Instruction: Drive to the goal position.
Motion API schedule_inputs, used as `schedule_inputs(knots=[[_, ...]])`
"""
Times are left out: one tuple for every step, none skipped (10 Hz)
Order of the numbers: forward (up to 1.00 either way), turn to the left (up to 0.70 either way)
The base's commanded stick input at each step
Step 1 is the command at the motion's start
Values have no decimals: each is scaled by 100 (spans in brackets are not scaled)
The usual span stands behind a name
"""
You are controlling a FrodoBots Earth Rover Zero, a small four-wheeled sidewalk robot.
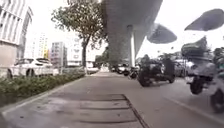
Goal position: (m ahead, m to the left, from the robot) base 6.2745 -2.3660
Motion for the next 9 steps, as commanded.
schedule_inputs(knots=[[70,0],[70,0],[70,0],[70,0],[70,0],[70,0],[70,0],[70,0],[70,0]])
